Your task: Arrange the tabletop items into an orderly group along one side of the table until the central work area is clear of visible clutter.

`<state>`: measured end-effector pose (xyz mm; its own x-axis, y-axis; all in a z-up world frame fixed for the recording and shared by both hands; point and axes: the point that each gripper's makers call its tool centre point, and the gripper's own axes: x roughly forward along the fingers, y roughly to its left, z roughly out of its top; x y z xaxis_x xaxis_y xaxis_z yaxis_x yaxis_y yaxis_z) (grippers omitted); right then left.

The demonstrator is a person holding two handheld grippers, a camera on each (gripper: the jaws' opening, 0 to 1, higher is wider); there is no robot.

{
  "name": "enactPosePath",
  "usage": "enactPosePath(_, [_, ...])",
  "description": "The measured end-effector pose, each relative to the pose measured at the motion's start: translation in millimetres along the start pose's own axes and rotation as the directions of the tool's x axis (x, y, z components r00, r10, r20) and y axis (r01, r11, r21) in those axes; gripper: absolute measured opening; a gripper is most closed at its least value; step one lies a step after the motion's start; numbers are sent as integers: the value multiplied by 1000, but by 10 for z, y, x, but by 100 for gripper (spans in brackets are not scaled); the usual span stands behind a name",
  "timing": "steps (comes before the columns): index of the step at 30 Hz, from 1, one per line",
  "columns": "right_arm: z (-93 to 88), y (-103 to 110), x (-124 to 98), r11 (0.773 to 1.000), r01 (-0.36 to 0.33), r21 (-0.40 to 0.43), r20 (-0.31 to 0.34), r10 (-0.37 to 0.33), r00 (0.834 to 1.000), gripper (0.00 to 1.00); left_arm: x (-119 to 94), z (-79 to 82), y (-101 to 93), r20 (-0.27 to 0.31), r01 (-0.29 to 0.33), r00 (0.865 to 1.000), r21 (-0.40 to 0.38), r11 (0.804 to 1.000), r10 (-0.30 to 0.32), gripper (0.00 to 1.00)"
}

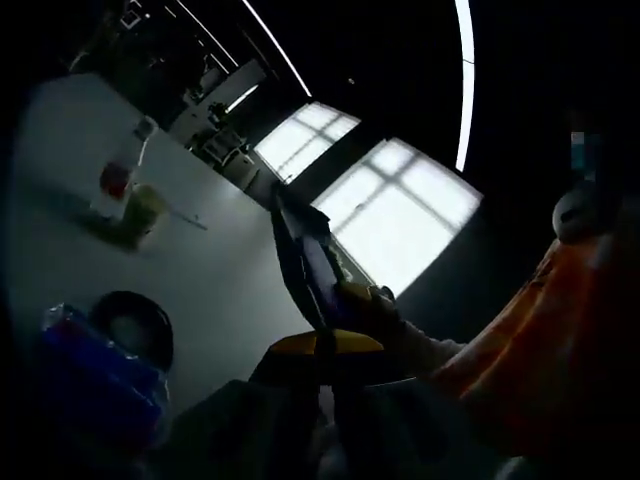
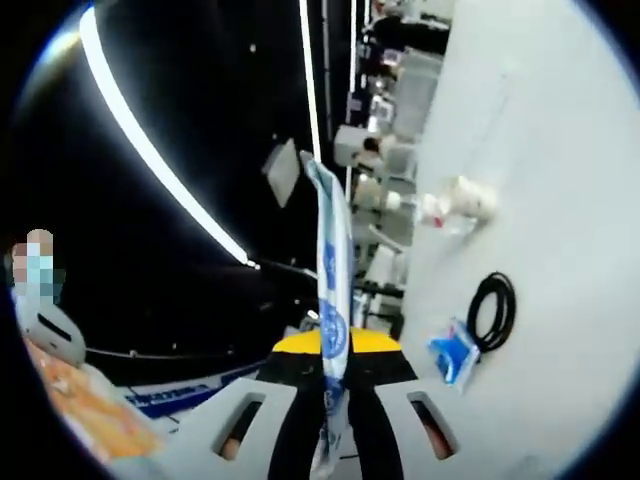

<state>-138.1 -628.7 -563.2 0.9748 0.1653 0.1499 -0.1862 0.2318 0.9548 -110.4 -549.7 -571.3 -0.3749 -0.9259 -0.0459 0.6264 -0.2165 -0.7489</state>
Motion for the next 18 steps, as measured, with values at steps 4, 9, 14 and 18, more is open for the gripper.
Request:
enactPosePath(4, [31,34,37,1000,-10,-11,25,10,1000,3,-50,142,98,103,-55,993,-43,998,60,11])
enactPosePath(9, [174,46,50,1000,-1,-23,109,4,994,3,-144,202,277,176,-143,971,-111,983,161,69])
enactPosePath(14, [407,39,20,999,13,-30,237,-6,972,3,-72,82,161,197,-71,973,-231,970,118,92])
enactPosePath(18, [429,152,105,997,10,-74,270,11,963,3,155,-63,68,179,-47,979,-250,967,94,95])
